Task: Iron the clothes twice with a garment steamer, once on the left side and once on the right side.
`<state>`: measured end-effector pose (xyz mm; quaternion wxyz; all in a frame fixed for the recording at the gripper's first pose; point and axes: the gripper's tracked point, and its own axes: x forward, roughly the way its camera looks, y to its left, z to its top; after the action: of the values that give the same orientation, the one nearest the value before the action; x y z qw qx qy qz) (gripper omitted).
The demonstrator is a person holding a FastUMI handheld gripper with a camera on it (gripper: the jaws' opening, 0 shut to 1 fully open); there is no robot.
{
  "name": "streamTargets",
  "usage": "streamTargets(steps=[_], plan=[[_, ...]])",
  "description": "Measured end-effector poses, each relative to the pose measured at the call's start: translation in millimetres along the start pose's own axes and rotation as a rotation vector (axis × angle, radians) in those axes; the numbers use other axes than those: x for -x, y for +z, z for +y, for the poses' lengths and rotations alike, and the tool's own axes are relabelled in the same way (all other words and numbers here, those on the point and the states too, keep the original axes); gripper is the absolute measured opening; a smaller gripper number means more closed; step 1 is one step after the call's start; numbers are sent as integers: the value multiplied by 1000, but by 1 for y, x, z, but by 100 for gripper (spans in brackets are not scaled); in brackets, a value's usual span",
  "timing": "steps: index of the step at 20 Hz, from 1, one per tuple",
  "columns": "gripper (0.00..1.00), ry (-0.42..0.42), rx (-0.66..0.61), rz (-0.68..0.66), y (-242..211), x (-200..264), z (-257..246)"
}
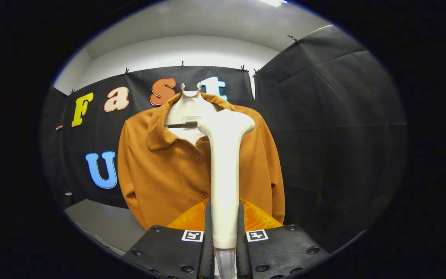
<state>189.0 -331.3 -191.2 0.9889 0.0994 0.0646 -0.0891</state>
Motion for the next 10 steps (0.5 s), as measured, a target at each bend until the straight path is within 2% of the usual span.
streamTargets(steps=[4,10], plan=[[26,10,-8,16,-18,-14,-2],[26,8,8,76,-54,-10,-8]])
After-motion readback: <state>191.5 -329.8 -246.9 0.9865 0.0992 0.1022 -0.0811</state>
